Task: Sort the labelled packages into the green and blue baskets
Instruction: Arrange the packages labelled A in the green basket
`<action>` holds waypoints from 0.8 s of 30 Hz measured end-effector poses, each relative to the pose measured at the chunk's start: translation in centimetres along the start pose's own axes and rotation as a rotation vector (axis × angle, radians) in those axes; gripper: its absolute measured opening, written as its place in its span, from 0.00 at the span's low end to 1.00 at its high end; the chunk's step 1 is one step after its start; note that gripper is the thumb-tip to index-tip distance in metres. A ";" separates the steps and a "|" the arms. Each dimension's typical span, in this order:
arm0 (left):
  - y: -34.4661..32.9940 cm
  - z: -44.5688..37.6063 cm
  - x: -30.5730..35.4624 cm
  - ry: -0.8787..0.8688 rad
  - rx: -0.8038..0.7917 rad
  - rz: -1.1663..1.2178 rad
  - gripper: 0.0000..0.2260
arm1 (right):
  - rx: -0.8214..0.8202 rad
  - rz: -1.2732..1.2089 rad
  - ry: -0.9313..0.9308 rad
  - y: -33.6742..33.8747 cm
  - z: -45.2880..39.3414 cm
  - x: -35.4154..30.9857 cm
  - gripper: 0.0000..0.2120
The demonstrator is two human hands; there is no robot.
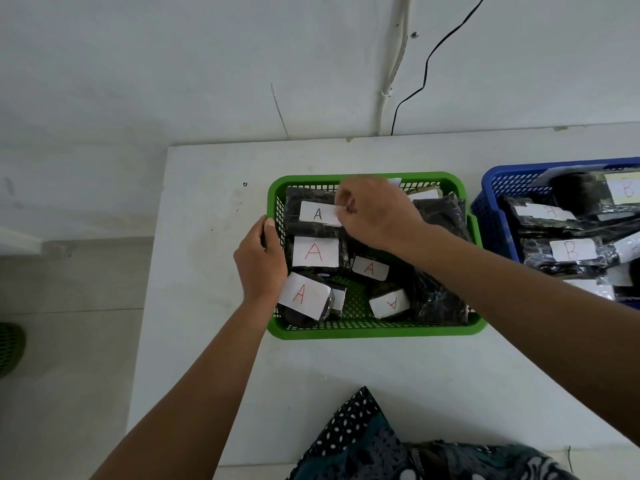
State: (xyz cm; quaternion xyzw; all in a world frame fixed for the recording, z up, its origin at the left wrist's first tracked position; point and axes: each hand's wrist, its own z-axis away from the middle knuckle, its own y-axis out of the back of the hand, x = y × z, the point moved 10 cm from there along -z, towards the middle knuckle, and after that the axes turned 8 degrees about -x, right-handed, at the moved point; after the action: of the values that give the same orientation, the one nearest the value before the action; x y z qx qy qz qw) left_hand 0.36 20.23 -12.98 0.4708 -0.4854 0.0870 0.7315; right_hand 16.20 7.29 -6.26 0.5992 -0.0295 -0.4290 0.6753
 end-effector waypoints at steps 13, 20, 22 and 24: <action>0.2 1.1 -0.6 0.045 0.031 -0.033 0.16 | -0.656 0.677 0.067 -12.0 9.1 2.6 0.20; 0.3 1.3 -0.7 0.038 0.052 -0.042 0.16 | -0.718 0.485 -0.039 -10.4 8.1 3.0 0.19; 0.3 1.3 -0.7 0.035 0.053 -0.038 0.16 | -0.704 0.290 -0.100 -9.0 7.1 2.8 0.16; 0.2 1.3 -0.8 0.031 0.049 -0.042 0.16 | -0.738 0.258 -0.119 -8.5 6.7 2.5 0.14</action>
State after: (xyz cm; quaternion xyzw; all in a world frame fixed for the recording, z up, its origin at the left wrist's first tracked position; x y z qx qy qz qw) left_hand -1.01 19.59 -13.33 0.4973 -0.4618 0.0911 0.7288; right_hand 9.43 1.25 -12.70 0.2815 0.0125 -0.3562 0.8909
